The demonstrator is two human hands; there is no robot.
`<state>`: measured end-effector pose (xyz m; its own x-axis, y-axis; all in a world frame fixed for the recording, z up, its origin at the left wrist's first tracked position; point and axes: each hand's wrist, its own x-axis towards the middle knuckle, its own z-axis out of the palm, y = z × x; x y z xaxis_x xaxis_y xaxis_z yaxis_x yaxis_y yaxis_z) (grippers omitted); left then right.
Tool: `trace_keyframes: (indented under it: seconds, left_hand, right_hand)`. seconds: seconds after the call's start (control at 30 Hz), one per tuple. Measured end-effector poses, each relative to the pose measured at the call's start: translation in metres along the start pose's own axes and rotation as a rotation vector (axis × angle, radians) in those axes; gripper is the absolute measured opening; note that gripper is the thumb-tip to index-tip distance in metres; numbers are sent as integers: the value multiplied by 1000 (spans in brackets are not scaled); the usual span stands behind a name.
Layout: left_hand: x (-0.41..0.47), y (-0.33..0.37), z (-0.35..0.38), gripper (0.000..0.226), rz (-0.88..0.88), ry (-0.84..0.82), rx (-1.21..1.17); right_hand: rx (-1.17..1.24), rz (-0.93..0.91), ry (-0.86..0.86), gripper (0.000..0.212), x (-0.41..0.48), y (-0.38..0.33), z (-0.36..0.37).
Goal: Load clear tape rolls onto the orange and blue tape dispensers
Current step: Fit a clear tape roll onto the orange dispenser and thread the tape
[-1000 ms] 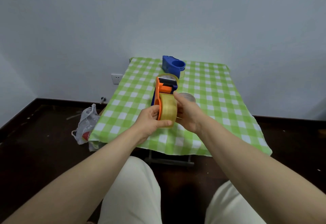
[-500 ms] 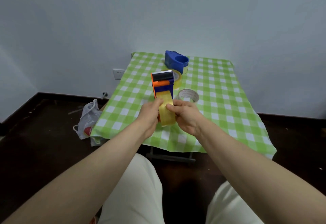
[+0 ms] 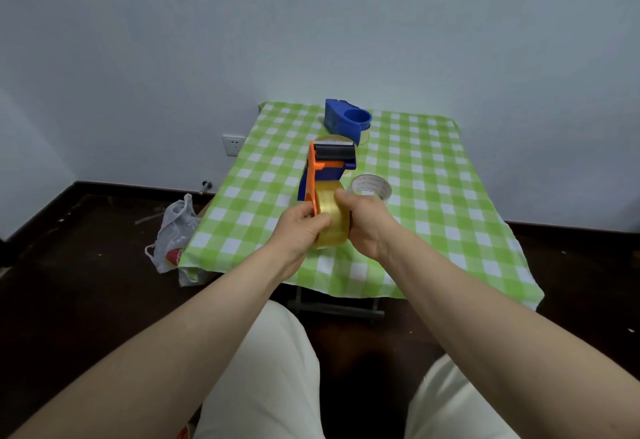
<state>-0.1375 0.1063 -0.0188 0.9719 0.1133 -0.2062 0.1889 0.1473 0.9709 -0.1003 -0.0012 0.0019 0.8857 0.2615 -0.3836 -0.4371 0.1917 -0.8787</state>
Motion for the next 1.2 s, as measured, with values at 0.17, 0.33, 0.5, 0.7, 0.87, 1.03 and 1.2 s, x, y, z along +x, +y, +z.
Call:
trace_keyframes:
  seconds: [0.17,0.33,0.5,0.7,0.87,1.03,1.2]
  left_hand:
    - [2,6,6,12,-63,102,-96]
    - [4,11,11,14,-124,157,-111]
    - [6,19,14,18,-203,218,-188]
    - [3,19,13,23,-124,142,-143]
    - [1,17,13,21,-88,131,-124]
    - [6,21,17,17,-141,200,-127]
    - [4,23,15,20,-137,160,-100]
  right_hand:
    - [10,-82,-83,21,-4,6,-2]
    - [-44,-131,-125,21,-9,10,-5]
    - [-161,-200,-118,34,-10,18,-4]
    - [-74,-209,-119,31,-9,16,-8]
    - [-151,-245,-108,29,-10,17,-7]
    - [-267,-254,-50,40,-9,20,-1]
    - [-168,-217,-61,27,-9,15,-4]
